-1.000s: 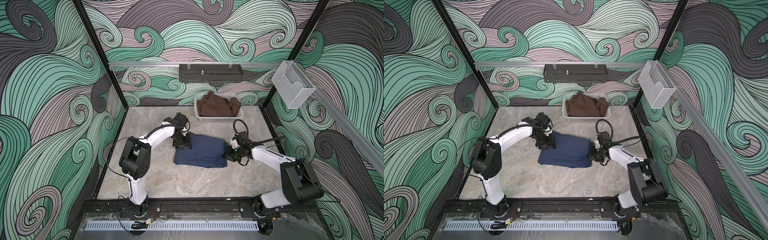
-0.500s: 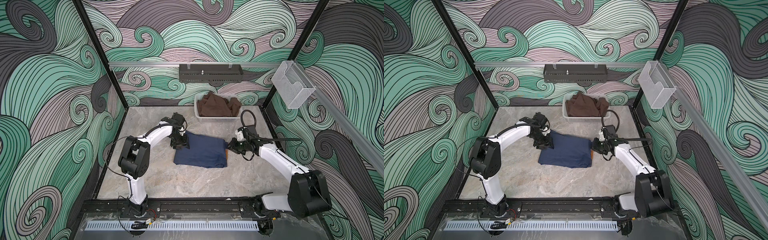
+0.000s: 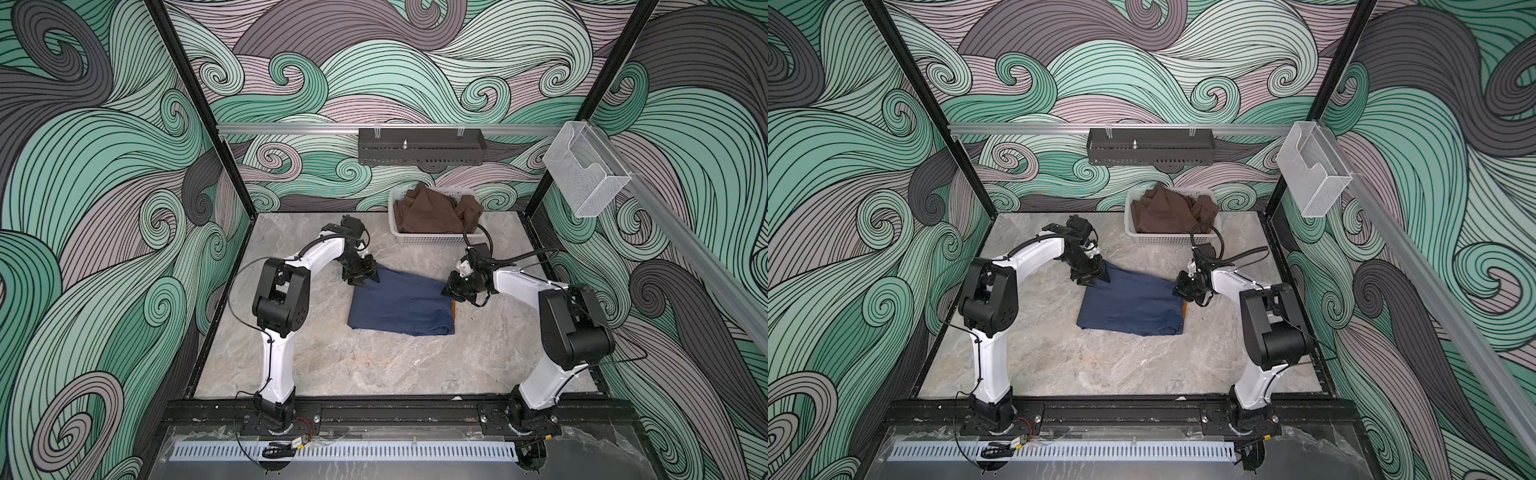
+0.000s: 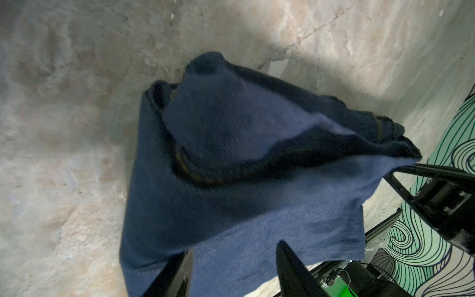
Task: Fold and stack the trousers
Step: Smooth out the trousers at the center of the table.
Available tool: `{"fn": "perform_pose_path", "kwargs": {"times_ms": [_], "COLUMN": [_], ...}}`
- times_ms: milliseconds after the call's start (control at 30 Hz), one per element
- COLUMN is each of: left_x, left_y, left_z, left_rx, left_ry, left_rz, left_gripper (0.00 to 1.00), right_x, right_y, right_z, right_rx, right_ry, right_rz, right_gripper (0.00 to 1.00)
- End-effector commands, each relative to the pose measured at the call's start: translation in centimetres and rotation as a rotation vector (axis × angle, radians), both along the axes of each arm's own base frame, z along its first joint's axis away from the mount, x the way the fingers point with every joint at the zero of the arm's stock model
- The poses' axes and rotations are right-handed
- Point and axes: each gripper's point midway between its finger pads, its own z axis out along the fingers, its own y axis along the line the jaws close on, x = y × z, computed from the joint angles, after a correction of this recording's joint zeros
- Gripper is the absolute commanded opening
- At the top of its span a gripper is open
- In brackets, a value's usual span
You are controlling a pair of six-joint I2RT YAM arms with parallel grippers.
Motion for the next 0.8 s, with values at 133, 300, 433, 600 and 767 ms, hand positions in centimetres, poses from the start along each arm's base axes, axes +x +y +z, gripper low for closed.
{"fn": "perform_pose_path", "kwargs": {"times_ms": [133, 300, 433, 600, 767], "left_x": [0.5, -1.0, -3.1, -5.3, -6.4], "left_y": [0.5, 1.0, 1.7, 2.5, 2.9], "left_z": [-0.5, 2.0, 3.4, 2.7, 1.8], "left_rx": [-0.013, -0.028, -0.04, -0.035, -0.023], "left_ry": [0.034, -0.011, -0.043, -0.02, 0.001], "left_rz": [0.004, -0.005, 0.001, 0.001, -0.001], "left_gripper": [0.56, 0.57, 0.59, 0.59, 0.59], "right_x": [-1.7, -4.5, -6.9, -9.4, -11.0], "right_y": [-1.5, 0.0, 1.8, 3.1, 2.0], "right_z": [0.3, 3.3, 4.3, 2.7, -0.3], "right_rx": [-0.073, -0.131, -0.093, -0.048, -0.097], "right_ry": [-0.011, -0.07, -0.091, -0.045, 0.013], "right_rz": [0.01, 0.117, 0.156, 0.168, 0.158], "right_gripper": [0.23, 0.36, 0.3, 0.15, 0.12]}}
